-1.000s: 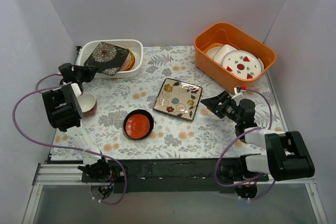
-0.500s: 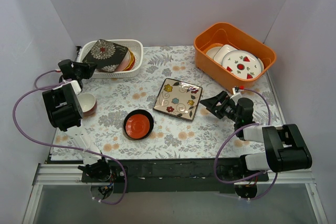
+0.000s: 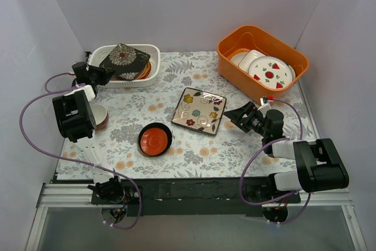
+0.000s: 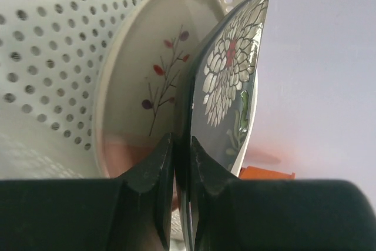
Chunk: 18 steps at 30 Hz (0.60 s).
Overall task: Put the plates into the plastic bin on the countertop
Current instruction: Place the plate in the plastic bin.
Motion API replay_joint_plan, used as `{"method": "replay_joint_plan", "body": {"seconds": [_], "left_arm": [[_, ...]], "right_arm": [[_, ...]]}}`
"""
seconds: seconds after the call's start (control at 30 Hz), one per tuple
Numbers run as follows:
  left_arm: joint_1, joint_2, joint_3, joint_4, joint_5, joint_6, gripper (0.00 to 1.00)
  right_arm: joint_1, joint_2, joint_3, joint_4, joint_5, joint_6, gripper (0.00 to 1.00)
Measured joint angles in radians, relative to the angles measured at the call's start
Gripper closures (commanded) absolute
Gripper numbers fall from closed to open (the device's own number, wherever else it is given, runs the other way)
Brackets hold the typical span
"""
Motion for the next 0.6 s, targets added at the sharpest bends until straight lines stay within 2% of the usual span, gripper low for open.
{"method": "replay_joint_plan", "body": {"seconds": [0.4,0.6], "left_arm": [[-0.027,0.054,0.081,-0.032,-0.006,0.045,0.97],[-0.025,0.074,0.108,-0.047,0.008,0.052,0.87]], "right_arm": [[0.0,0.0,0.0,0.001,0.0,0.0,0.08],[0.0,0.0,0.0,0.002,0.004,0.0,0.08]]}}
